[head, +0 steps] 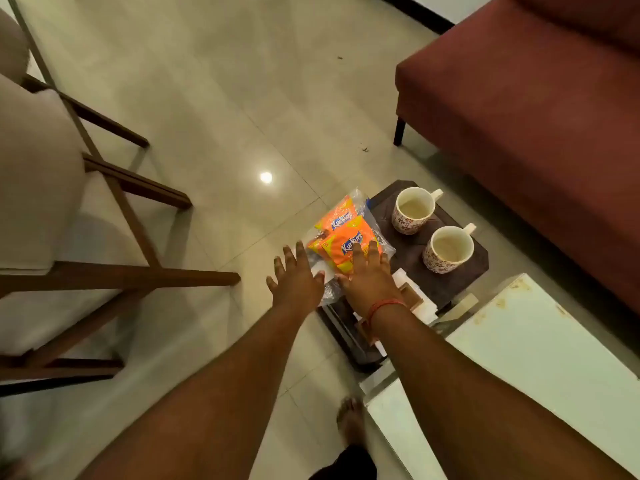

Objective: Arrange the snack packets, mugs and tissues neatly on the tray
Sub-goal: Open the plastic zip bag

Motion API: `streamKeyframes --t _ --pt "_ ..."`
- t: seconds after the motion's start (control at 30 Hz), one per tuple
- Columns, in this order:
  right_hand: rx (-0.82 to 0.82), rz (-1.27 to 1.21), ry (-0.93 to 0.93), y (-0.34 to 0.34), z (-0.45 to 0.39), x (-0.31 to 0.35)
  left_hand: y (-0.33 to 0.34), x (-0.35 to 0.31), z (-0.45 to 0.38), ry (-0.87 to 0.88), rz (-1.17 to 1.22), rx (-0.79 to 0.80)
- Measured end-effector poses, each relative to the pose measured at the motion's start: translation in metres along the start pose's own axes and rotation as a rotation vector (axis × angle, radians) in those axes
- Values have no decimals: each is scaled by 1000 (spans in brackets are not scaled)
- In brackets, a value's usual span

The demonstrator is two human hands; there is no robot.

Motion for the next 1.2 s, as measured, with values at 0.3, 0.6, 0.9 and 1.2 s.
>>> streamKeyframes --t 0.3,0.6,0.9,1.2 --pt "-31 -167 163 28 -20 6 2 16 -61 -198 579 55" --pt "-52 -872 68 -35 21 19 -65 -57 0 93 839 11" --pt "-233 -1377 40 -152 143 -36 -94 -175 122 297 827 63" --pt "-421 -1786 451 -166 363 -205 10 -329 339 694 573 311"
Point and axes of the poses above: each hand's wrist, its own z-axis away from the middle knuckle, its own y-axis out of the palm, x = y × z, the point moved 3 cm from there along -z, towards the middle knuckle, and after that the axes turned 4 degrees about y, right-handed, at the moved point
